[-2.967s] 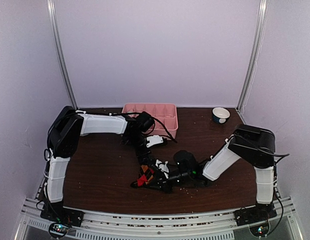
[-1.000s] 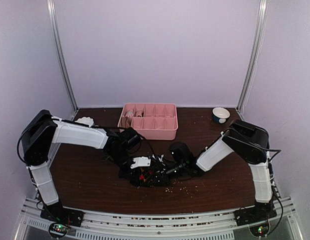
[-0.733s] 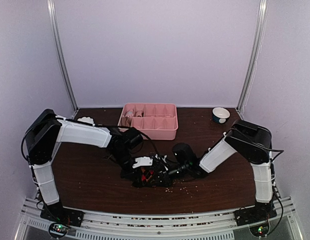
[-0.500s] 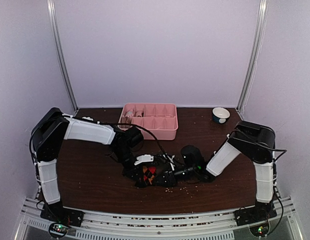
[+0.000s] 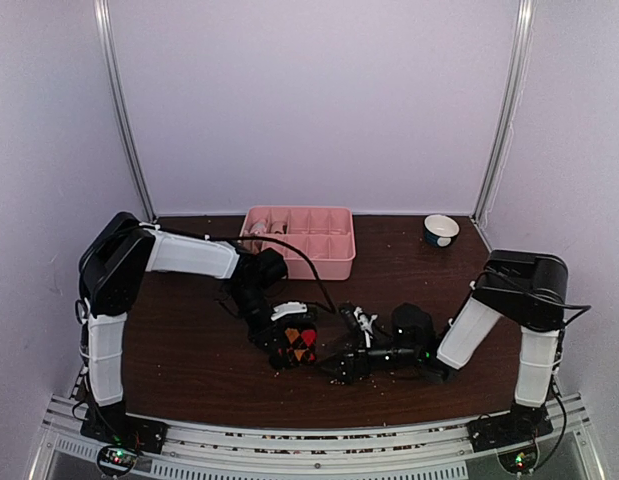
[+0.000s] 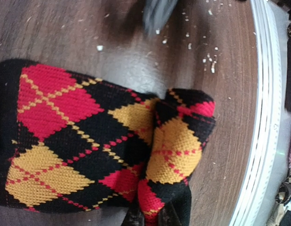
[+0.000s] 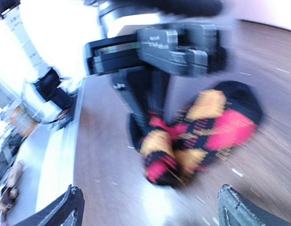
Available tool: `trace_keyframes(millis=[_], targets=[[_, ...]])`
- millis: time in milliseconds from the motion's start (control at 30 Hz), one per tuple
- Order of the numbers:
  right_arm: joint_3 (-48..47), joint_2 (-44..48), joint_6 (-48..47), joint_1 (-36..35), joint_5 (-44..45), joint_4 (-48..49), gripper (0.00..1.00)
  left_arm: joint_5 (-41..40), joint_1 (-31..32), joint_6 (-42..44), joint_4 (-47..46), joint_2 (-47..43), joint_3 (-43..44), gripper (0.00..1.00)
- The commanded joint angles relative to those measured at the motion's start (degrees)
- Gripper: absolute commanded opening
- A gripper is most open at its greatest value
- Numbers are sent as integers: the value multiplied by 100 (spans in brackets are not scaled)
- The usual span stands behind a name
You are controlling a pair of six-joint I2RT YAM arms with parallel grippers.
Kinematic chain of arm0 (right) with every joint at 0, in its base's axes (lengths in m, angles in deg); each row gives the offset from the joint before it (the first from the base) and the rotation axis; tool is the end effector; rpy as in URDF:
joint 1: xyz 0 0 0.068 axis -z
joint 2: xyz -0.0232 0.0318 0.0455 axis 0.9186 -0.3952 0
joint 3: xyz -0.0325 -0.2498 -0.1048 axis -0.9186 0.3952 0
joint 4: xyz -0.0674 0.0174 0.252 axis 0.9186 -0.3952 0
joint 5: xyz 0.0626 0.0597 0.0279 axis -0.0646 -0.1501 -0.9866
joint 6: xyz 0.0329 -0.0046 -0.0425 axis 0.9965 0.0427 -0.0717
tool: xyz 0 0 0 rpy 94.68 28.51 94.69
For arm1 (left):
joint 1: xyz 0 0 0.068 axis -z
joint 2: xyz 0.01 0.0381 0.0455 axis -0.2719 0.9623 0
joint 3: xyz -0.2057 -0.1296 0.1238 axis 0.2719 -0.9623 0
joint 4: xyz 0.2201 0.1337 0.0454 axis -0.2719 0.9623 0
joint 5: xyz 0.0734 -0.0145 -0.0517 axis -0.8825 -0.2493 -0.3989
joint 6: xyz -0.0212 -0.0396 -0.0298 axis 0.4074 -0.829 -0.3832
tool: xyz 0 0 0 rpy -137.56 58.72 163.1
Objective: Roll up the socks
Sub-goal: Roll the sock at the center of the board.
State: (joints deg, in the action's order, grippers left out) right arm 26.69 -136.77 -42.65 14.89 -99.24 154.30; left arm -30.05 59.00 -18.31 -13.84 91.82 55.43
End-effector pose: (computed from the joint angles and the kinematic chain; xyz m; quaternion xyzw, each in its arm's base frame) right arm 0.1721 0.2520 0.0845 -0.3377 0.7183 0.5439 0.2726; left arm 0.2626 -0.2749 0.1289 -0.5284 -0.7931 0.2998 0.0432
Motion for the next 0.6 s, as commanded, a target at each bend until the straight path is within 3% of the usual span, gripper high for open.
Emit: trace_keyframes(millis=[0,67,167,267,400,533,567], targets=[[1085,244,302,44,1856,-1869,100,-1148,3,-52,338,514,235,0],[1306,1109,135,29,2818,-2347,100,-1273,2,-54,392,554,273,0],[1155,2318,-36,-16,4443,-3961,100,-1376,2,-65,406,565,291,0],[1093,3138,14,-14,5204,-4421,100,-1450,2,-48,475,657,387,0],[1705,3866,180,154,5100,-3235,100,-1604,3,-8,792,942,763,0],[1546,4061,-1230,-320,4931,-3227,100,-1620,10,-37,918,999,904,0],[1489,4053,-1704,-581,5022,-3288,96,-1636,3,-35,966,1029,960,0]])
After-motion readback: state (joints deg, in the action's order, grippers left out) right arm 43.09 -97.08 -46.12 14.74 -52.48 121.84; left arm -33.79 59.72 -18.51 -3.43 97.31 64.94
